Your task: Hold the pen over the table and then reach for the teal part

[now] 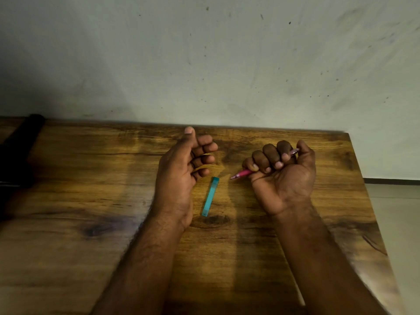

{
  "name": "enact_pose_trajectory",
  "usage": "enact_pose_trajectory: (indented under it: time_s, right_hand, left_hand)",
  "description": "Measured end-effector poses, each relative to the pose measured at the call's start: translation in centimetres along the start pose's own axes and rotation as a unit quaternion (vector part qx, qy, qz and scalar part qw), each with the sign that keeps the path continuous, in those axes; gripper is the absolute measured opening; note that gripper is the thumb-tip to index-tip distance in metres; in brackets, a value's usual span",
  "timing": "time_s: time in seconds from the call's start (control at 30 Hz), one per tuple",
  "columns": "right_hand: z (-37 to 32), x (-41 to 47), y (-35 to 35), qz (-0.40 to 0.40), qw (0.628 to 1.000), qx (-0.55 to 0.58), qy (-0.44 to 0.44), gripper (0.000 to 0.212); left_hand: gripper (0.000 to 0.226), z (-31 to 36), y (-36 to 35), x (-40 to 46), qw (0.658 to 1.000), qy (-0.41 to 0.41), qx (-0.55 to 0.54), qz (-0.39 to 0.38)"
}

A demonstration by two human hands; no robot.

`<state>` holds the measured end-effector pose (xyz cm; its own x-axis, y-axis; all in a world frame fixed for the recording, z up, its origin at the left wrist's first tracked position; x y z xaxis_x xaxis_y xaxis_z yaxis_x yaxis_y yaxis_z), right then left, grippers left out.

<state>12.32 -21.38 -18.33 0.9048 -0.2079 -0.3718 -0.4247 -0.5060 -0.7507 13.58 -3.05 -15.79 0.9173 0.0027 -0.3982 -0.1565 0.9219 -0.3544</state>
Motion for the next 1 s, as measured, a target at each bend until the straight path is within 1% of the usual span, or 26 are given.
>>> enact_pose_trajectory:
  time_s: [0.53, 1.0]
  right_hand:
    - [0.31, 0.14, -0.23, -0.012, 1.000, -0.020, -0.008, 0.051]
    - [0.15, 0.12, 0.03, 0.000, 1.000, -0.021, 0.000, 0.050]
  left_hand:
    - [0.044, 0.02, 0.00, 0.09, 1.000, -0.001, -0.006, -0.005]
    - [0.044, -0.07, 0.04, 0.16, 1.000, -0.003, -0.002, -0.007]
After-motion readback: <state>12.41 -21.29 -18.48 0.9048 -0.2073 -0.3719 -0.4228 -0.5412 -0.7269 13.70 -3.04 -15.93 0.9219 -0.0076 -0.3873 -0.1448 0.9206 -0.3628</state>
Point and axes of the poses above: each hand's wrist, its own x-axis towards the middle knuckle, its own y-axis out of the back of the hand, z = x × y, the point moved 9 cm from there along x, towards the middle knuckle, and after that the axes turned 10 degrees about -x, right-handed, at the moved point
